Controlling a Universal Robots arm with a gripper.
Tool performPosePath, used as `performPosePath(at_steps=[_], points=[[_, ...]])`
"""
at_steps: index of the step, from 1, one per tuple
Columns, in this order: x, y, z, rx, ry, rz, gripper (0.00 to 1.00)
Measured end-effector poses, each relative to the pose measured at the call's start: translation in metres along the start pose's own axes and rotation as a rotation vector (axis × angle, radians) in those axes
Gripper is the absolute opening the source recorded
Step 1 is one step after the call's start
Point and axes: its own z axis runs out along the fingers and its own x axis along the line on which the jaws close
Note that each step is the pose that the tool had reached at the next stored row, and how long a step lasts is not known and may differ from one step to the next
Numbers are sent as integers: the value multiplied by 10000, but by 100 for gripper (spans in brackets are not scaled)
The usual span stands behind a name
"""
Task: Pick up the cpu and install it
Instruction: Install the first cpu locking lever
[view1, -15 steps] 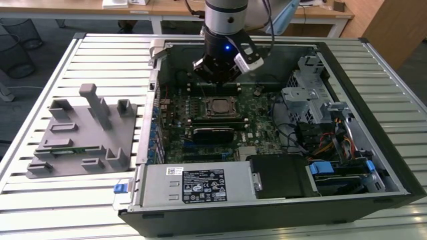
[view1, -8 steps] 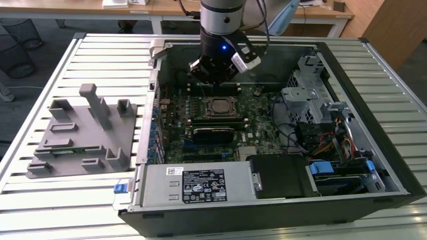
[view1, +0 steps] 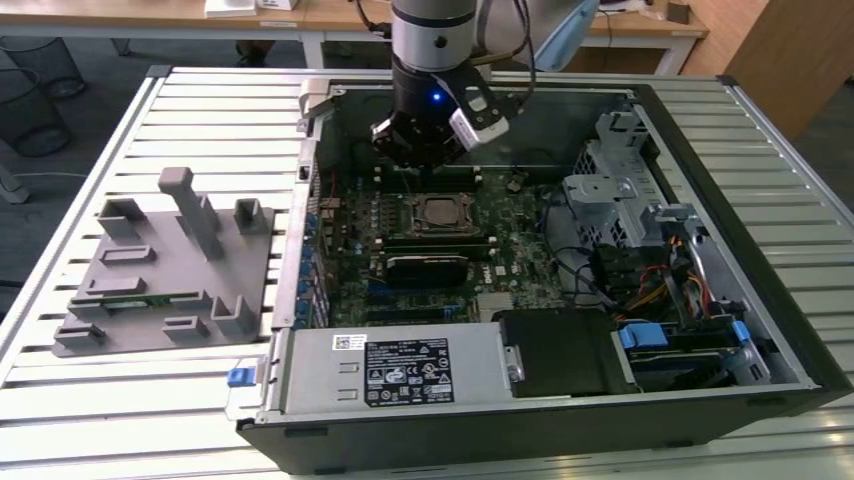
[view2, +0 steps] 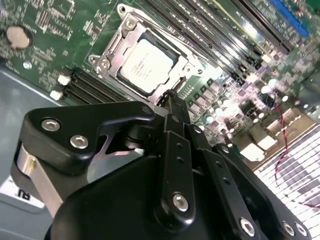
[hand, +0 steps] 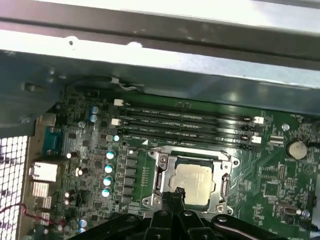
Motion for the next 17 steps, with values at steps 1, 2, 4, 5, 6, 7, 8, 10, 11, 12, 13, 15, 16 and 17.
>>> performPosePath(at_steps=[1, 2, 4, 5, 6, 7, 8, 10, 11, 12, 13, 15, 16, 17], points=[[2, 0, 2, 3, 0, 150, 11], [8, 1, 3, 5, -2, 264, 11], [40, 6, 4, 5, -4, 359, 11], [60, 8, 4, 5, -5, 376, 11], [82, 10, 3, 6, -5, 383, 11], [104, 12, 3, 5, -5, 385, 11], [117, 13, 3, 5, -5, 384, 11], [124, 15, 3, 5, -5, 384, 11], [126, 14, 3, 6, -4, 383, 11], [127, 14, 3, 6, -5, 383, 11], [129, 14, 3, 5, -5, 384, 11], [133, 15, 3, 6, -5, 384, 11], [137, 15, 3, 5, -5, 385, 11], [142, 15, 3, 5, -5, 384, 11]])
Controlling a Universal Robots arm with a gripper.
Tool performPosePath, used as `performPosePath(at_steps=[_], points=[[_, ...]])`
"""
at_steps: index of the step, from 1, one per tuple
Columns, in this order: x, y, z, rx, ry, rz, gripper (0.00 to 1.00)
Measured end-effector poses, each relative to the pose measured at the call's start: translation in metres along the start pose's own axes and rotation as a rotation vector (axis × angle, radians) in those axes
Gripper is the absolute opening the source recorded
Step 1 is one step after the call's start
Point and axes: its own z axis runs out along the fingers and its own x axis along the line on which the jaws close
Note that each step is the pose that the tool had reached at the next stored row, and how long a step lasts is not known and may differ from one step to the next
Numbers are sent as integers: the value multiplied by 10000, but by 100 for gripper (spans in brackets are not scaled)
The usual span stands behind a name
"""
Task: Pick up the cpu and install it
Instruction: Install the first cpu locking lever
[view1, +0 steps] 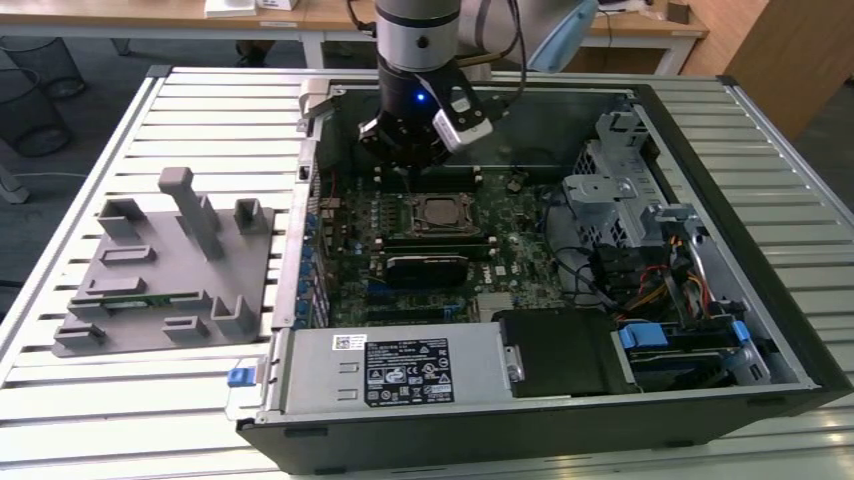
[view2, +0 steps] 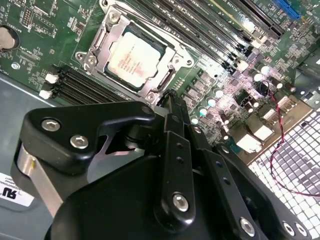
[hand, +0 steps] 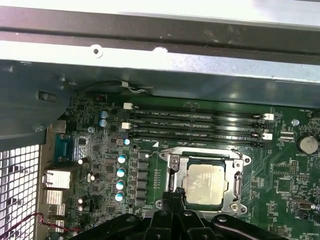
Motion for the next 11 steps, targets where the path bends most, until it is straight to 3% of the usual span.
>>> performPosePath(at_steps=[11], points=[[139, 8, -2, 0, -5, -1, 11]])
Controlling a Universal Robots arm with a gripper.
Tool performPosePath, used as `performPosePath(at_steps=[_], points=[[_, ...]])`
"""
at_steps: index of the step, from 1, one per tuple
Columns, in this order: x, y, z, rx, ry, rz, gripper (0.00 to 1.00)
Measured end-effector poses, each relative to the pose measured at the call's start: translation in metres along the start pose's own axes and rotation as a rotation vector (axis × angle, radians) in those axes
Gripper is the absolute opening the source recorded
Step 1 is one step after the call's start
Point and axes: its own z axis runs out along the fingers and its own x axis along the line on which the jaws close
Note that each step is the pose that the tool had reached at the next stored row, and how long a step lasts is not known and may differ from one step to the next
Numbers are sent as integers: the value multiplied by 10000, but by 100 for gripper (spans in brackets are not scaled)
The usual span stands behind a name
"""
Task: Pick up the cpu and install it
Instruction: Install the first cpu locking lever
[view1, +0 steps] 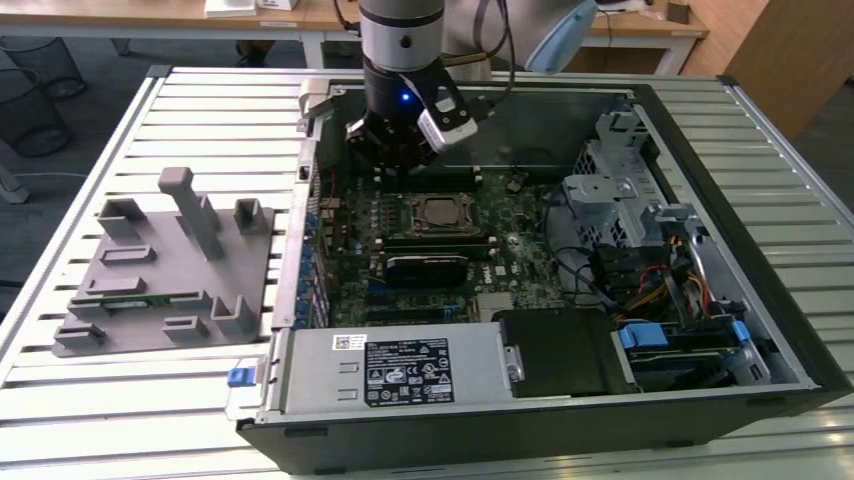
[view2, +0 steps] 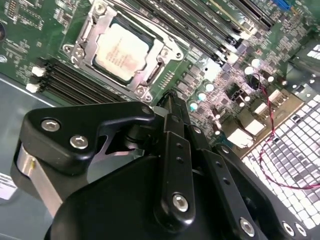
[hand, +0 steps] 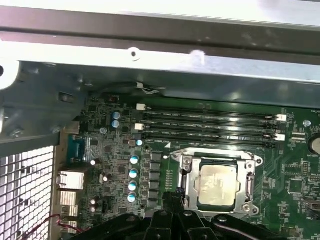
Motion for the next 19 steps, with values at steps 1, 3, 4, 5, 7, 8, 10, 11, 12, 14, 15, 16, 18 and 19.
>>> performPosePath(at_steps=[1, 3, 4, 5, 7, 8, 10, 11, 12, 14, 15, 16, 18, 19], points=[[12, 1, 0, 0, 0, 0, 11], [40, 2, 0, 0, 0, 1, 11], [55, 3, -1, 0, 0, 1, 11], [70, 5, -1, 0, 0, 2, 11], [78, 32, -1, 1, 1, 0, 11], [78, 58, 0, 0, 0, 0, 11], [80, 113, 1, 0, 1, 1, 11], [82, 123, 1, 1, 1, 2, 11], [87, 124, 1, -1, 0, 1, 11], [103, 125, 1, -7, 0, 1, 11], [117, 126, 1, -7, -1, 1, 11], [130, 127, 1, -7, 0, 1, 11], [152, 128, 1, -7, -1, 0, 11], [159, 129, 1, -7, -1, 1, 11]])
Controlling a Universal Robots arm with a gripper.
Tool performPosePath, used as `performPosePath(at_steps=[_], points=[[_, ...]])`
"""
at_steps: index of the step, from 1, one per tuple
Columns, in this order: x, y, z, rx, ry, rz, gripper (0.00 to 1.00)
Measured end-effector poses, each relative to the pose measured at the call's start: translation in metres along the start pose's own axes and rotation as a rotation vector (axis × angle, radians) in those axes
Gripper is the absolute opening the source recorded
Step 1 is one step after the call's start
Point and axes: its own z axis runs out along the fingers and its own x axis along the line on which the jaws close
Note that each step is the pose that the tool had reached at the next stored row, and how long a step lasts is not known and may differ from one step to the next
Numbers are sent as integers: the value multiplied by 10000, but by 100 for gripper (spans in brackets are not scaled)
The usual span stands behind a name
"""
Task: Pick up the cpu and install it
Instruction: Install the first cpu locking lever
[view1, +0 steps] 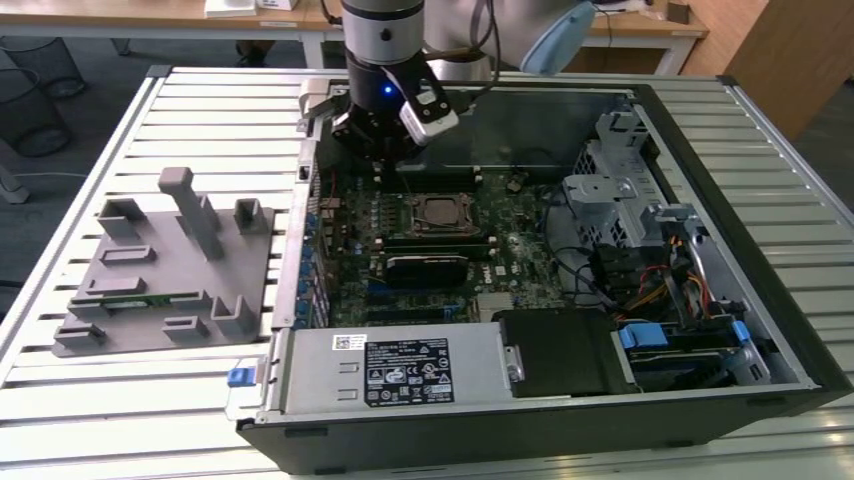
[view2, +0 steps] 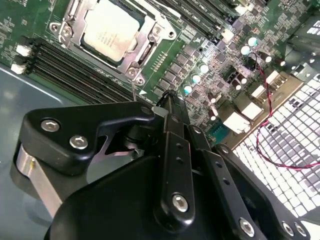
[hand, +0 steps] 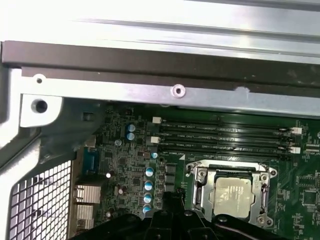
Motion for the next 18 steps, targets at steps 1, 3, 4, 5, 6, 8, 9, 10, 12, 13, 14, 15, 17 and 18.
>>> performPosePath(at_steps=[1, 3, 4, 5, 6, 8, 9, 10, 12, 13, 14, 15, 17, 18], points=[[6, 2, 0, 0, 1, 0, 11], [15, 5, -1, 1, 1, 0, 11], [18, 7, -1, 0, 0, 0, 11], [21, 9, -1, 0, -3, 0, 11], [25, 10, -5, 2, -3, 0, 11], [33, 16, -7, 1, -8, 0, 11], [35, 21, -7, 1, -9, 1, 11], [36, 31, -7, 1, -10, 1, 11], [35, 65, -7, 1, -9, 0, 11], [34, 85, -6, 1, -10, 0, 11], [33, 105, -6, 1, -9, -1, 11], [31, 125, -6, 2, -8, -1, 11], [30, 155, -6, 1, -9, 1, 11], [29, 165, -5, 1, -10, 1, 11]])
